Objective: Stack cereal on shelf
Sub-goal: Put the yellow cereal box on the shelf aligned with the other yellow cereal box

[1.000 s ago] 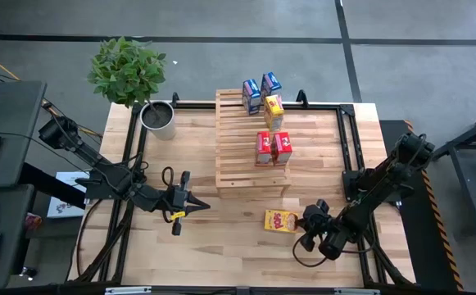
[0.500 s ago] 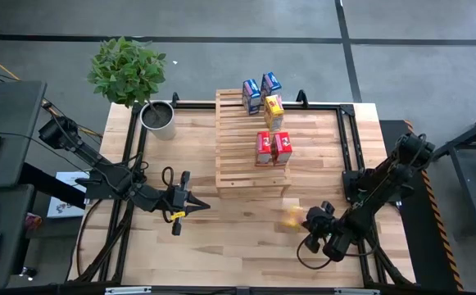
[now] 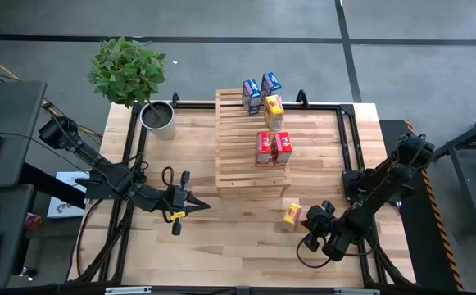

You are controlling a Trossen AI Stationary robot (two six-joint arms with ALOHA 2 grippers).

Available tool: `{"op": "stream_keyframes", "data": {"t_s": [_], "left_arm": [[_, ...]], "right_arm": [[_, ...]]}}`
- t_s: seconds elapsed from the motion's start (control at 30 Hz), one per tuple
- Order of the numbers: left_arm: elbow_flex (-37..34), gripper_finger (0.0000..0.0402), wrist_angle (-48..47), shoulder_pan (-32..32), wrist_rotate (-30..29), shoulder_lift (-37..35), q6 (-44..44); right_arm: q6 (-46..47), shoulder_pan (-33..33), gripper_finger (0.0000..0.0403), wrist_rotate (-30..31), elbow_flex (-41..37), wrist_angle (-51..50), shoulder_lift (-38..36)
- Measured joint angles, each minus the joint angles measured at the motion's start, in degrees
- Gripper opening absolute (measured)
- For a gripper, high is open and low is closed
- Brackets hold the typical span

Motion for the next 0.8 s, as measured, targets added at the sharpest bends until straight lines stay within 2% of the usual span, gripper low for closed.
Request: {"op": "stream_keyframes", "data": {"t_s": [0.27, 0.37, 0.47, 0.57, 0.7, 0.8], "left_arm": [[0.0, 0.0, 0.0, 0.0, 0.0, 0.0, 0.0], [0.0, 0.0, 0.0, 0.0, 0.0, 0.0, 0.0], [0.0, 0.0, 0.0, 0.0, 0.0, 0.0, 0.0], [0.0, 0.0, 0.0, 0.0, 0.0, 0.0, 0.0], [0.0, 0.0, 0.1, 0.0, 0.0, 0.0, 0.0], [0.0, 0.0, 0.1, 0.0, 0.0, 0.0, 0.0]], "right_arm": [[0.0, 0.0, 0.0, 0.2, 0.1, 0.0, 0.0], [0.4, 0.0, 0.0, -2.5, 0.7, -1.1, -0.4], [1.8, 0.0, 0.0, -8.7, 4.7, -7.3, -2.8], [4.8, 0.6, 0.0, -11.4, 10.3, -17.0, -5.4], [14.0, 0.6, 0.0, -10.2, 17.2, -28.5, -6.7], [21.9, -0.9, 0.0, -11.6, 21.9, -32.2, -6.8]]}}
